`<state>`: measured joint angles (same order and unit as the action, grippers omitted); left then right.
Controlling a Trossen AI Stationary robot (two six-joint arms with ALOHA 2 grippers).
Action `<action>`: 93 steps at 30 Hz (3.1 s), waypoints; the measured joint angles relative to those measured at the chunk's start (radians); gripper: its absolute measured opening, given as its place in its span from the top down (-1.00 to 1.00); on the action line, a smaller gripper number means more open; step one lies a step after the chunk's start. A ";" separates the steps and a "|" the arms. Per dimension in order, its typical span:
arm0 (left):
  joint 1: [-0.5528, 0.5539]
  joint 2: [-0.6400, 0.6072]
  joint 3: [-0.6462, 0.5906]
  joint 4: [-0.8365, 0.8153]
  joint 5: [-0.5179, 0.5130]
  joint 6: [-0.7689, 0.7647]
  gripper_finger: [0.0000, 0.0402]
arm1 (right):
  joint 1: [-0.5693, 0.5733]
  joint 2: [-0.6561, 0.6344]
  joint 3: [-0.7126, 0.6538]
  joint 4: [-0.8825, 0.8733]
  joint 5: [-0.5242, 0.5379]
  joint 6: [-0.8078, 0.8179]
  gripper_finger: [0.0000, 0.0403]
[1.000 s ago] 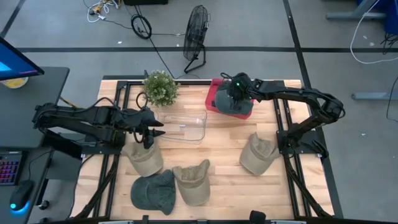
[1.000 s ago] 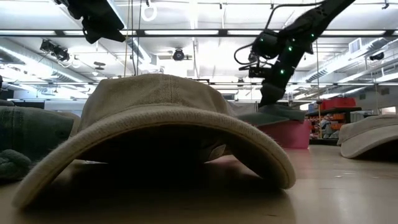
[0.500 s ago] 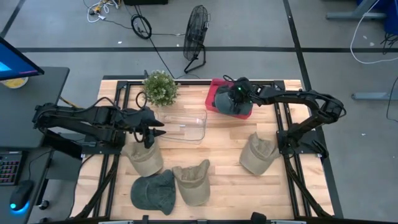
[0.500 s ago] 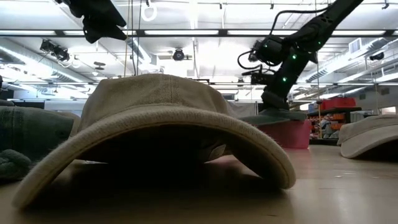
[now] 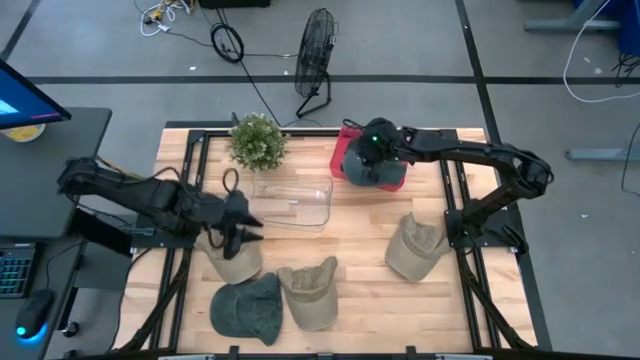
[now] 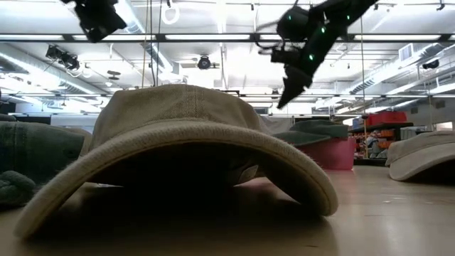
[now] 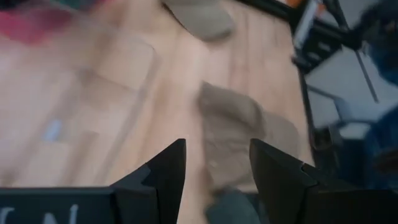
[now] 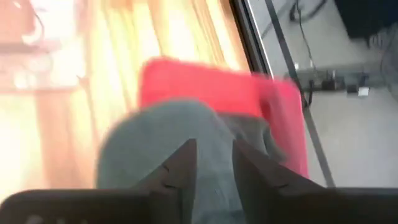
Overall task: Pick & Place hat
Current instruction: Put the black cap into the red bin
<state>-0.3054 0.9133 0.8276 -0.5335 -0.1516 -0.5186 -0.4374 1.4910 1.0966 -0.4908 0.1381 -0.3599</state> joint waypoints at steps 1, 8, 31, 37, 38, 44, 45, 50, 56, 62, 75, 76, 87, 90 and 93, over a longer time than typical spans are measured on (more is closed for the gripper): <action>-0.026 0.016 -0.001 0.002 -0.003 -0.021 0.10 | 0.020 0.000 0.012 0.000 -0.001 0.000 0.43; -0.159 0.215 -0.001 0.034 -0.037 -0.167 0.10 | 0.203 0.000 0.056 0.100 -0.070 -0.025 0.31; -0.371 0.510 0.001 0.074 0.034 -0.813 0.10 | 0.485 0.000 0.056 0.145 -0.106 0.109 0.23; -0.440 0.541 0.001 0.055 0.056 -0.938 0.10 | 0.485 0.000 0.056 0.146 -0.106 0.108 0.23; -0.446 0.544 0.001 0.046 0.055 -0.954 0.10 | 0.485 0.000 0.056 0.147 -0.106 0.108 0.23; -0.443 0.546 0.009 0.021 0.007 -0.824 0.12 | 0.485 0.000 0.056 0.160 -0.106 0.066 0.23; -0.433 0.546 0.024 0.002 0.005 -0.804 0.14 | 0.485 0.000 0.056 0.163 -0.105 0.062 0.23; -0.401 0.544 0.137 -0.199 0.069 -0.846 0.22 | 0.485 0.000 0.056 0.168 -0.106 0.060 0.23; -0.439 0.547 0.175 -0.211 0.149 -0.998 0.16 | 0.485 0.000 0.056 0.168 -0.106 0.060 0.23; -0.489 0.617 0.174 -0.224 0.147 -1.120 -0.04 | 0.485 0.000 0.041 0.169 -0.106 0.060 0.23; -0.481 0.779 0.176 -0.212 0.122 -0.861 0.36 | 0.488 0.000 -0.048 0.309 -0.273 0.040 0.23; -0.476 0.779 0.176 -0.213 0.123 -0.860 0.51 | 0.492 0.000 -0.056 0.333 -0.288 0.036 0.23; -0.404 0.755 0.416 -0.382 -0.006 -0.733 0.97 | 0.575 0.000 -0.144 0.639 -0.394 -0.065 0.18; -0.359 0.755 0.501 -0.475 -0.054 -0.696 0.97 | 0.604 0.000 -0.144 0.696 -0.395 -0.075 0.08; -0.309 0.754 0.549 -0.533 -0.112 -0.619 0.96 | 0.624 0.000 -0.144 0.735 -0.396 -0.074 -0.03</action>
<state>-0.6140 1.6669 1.3767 -1.0666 -0.2640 -1.1372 0.1867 1.4914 0.9524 0.2443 -0.2581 -0.4339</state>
